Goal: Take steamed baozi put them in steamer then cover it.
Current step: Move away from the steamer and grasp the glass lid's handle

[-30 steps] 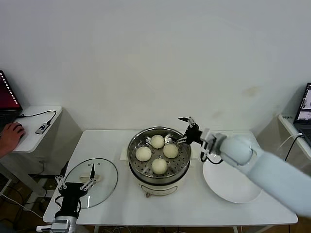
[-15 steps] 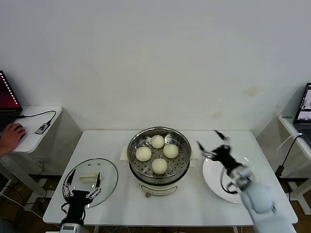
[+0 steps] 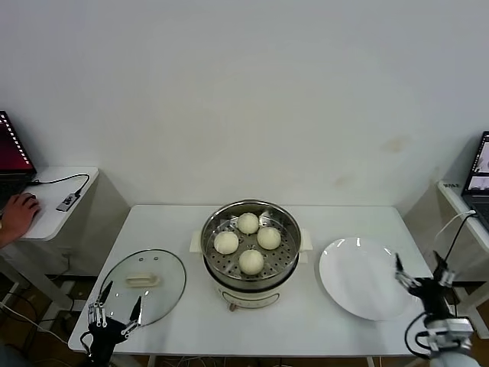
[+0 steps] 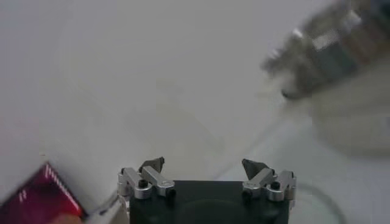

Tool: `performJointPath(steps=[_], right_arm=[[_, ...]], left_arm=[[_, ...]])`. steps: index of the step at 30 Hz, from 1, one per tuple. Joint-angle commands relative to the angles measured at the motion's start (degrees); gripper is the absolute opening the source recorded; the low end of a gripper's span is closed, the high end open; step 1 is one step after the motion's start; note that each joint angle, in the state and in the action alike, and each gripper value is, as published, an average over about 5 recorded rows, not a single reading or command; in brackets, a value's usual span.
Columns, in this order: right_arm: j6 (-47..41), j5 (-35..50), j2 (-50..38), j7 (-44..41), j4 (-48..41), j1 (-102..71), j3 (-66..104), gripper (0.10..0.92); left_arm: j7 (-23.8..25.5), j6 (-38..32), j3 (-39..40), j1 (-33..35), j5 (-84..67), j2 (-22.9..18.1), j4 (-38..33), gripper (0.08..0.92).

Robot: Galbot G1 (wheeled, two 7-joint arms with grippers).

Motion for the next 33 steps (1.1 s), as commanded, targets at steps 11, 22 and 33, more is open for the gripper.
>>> performJointPath(steps=[11, 22, 33], right_arm=[[2.03, -0.81, 6.06, 4.06, -2.15, -4.88, 7.02, 0.823], [2.46, -2.34, 6.94, 3.97, -3.59, -4.85, 7.14, 0.823], [2.56, -1.64, 6.91, 3.76, -3.76, -5.11, 7.43, 0.823]], left_arm=[[-1.08, -1.28, 1.16, -15.44, 30.25, 7.05, 19.17, 0.823], [0.25, -1.10, 3.15, -22.86, 31.27, 8.07, 22.19, 0.823], [1.12, -1.37, 6.22, -27.87, 30.62, 8.28, 26.46, 0.823]])
